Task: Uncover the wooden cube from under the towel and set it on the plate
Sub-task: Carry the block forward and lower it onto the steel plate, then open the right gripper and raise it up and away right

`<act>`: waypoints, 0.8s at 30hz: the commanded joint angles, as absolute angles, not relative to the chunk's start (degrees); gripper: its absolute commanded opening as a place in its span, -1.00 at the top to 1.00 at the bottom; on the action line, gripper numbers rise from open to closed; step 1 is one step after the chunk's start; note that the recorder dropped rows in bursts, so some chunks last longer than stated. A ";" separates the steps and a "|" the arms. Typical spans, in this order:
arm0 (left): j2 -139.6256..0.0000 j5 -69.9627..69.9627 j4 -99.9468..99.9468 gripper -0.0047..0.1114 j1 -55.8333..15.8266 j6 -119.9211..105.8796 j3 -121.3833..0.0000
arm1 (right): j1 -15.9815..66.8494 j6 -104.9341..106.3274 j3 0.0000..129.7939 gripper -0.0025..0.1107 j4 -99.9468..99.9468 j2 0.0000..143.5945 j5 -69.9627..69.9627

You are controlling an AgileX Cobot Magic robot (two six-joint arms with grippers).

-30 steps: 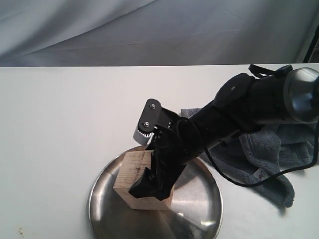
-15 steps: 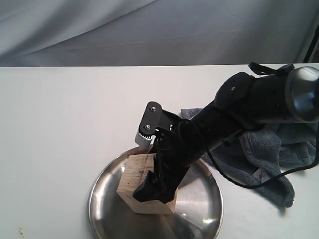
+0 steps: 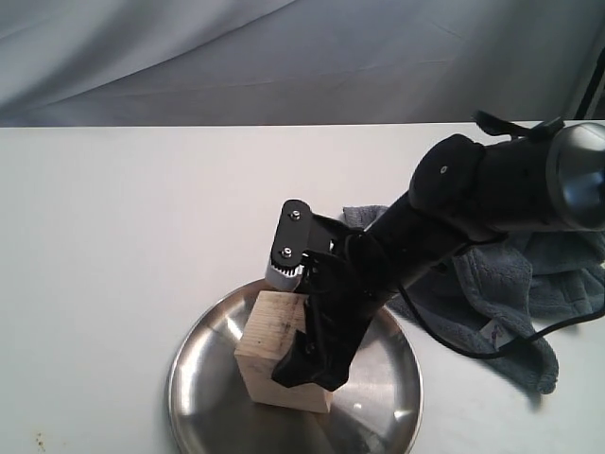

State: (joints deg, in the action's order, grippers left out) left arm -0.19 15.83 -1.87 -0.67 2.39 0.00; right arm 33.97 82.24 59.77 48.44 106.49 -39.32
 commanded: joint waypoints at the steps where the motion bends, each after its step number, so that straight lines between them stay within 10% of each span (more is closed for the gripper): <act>1: 0.00 15.21 -1.98 0.92 -0.94 2.53 0.00 | 33.83 80.28 59.75 0.96 45.63 106.17 -39.29; 8: 0.00 15.21 -1.98 0.92 -0.94 2.53 0.00 | 33.83 79.50 59.75 0.72 44.28 106.17 -40.73; 12: 0.00 15.21 -1.98 0.92 -0.94 2.53 0.00 | 33.83 77.12 59.75 0.12 40.78 106.17 -41.61; 16: 0.00 15.21 -1.98 0.92 -0.94 2.53 0.00 | 33.83 74.55 59.75 -0.90 39.64 106.17 -41.61; 24: 0.00 15.21 -1.98 0.92 -0.94 2.53 0.00 | 33.83 74.55 59.86 -0.90 42.42 100.09 -41.25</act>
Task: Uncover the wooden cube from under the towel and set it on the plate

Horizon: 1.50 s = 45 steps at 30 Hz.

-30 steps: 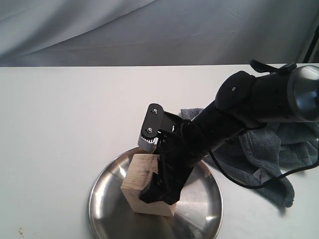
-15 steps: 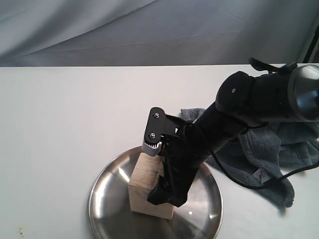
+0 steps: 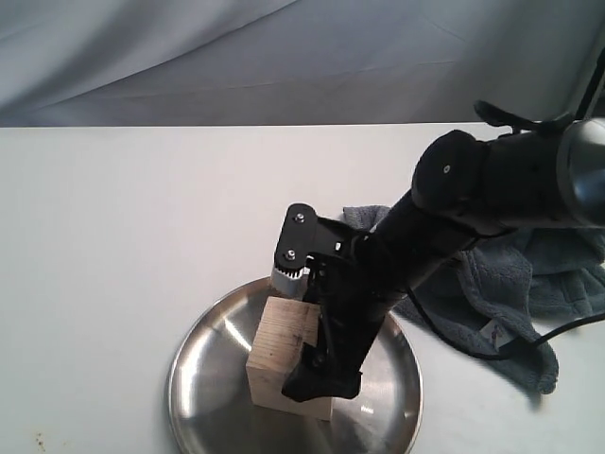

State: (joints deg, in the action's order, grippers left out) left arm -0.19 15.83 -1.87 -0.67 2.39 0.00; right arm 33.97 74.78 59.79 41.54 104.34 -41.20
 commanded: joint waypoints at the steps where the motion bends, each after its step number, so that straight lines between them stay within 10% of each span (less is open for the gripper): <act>1: 0.00 15.21 -1.98 0.92 -0.94 2.53 0.00 | 33.83 74.55 59.86 -0.90 42.65 97.74 -41.25; 33: 0.00 15.21 -1.98 0.92 -0.94 2.53 0.00 | 33.83 4.11 59.86 -0.45 -23.10 44.90 -47.27; 45: 0.00 15.21 -1.98 0.92 -0.94 2.53 0.00 | 33.83 3.17 56.48 0.96 -14.62 21.08 -53.35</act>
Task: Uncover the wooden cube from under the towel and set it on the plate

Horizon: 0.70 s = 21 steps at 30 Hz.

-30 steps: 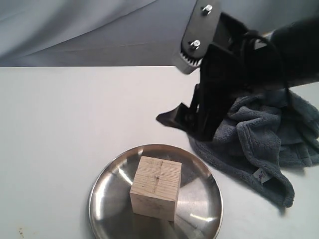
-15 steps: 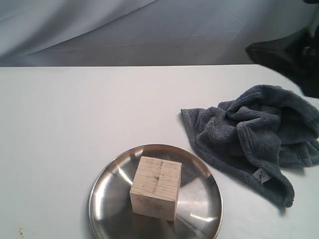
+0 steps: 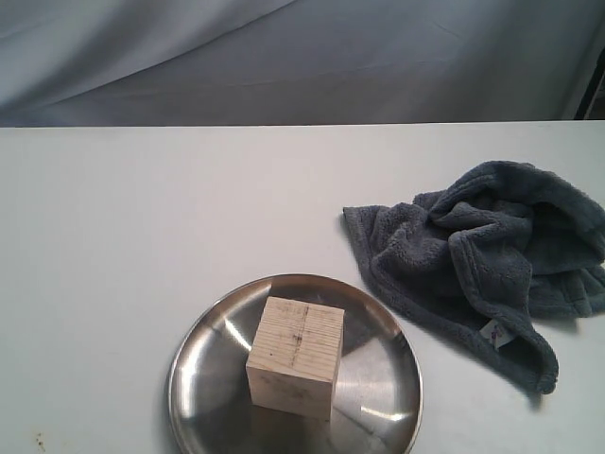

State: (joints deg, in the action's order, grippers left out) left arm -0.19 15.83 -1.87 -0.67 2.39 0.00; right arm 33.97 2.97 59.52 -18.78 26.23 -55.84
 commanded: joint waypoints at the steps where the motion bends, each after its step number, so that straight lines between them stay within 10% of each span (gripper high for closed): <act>1: 0.00 15.21 -1.98 0.92 -0.94 2.53 0.00 | 33.83 4.17 52.57 0.96 -12.88 17.64 -49.95; 8: 0.00 15.21 -1.98 0.92 -0.94 2.53 0.00 | 33.83 3.78 27.38 0.96 -5.70 3.39 -27.92; 21: 0.00 15.21 -1.98 0.92 -0.94 2.53 0.00 | 33.83 3.90 24.49 0.96 -8.55 2.93 -27.68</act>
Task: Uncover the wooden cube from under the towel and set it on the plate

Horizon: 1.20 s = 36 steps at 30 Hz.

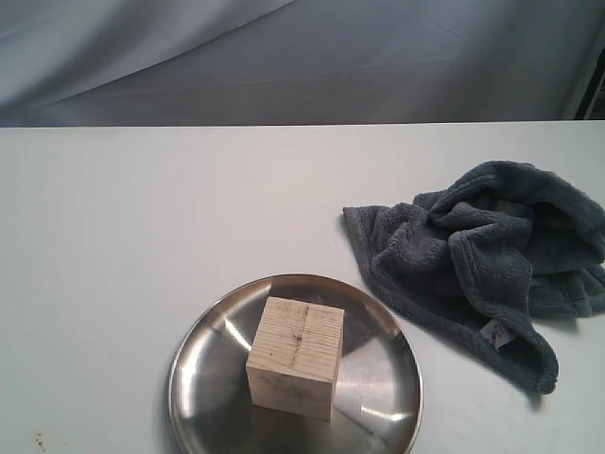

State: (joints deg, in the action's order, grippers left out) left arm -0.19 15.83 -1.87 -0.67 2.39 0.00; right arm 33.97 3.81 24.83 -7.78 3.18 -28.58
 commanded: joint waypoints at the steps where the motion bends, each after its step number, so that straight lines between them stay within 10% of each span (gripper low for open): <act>1: 0.00 15.21 -1.98 0.92 -0.94 2.53 0.00 | 33.83 3.90 24.49 0.96 -8.28 2.93 -27.68; 36: 0.00 14.99 -1.98 0.92 -0.94 2.42 0.00 | -10.34 6.63 0.00 0.96 -0.81 0.00 -15.17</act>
State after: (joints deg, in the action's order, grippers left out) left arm -0.19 15.72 -1.87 -0.67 2.39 0.00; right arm -8.83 4.64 0.21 -1.28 0.20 -12.28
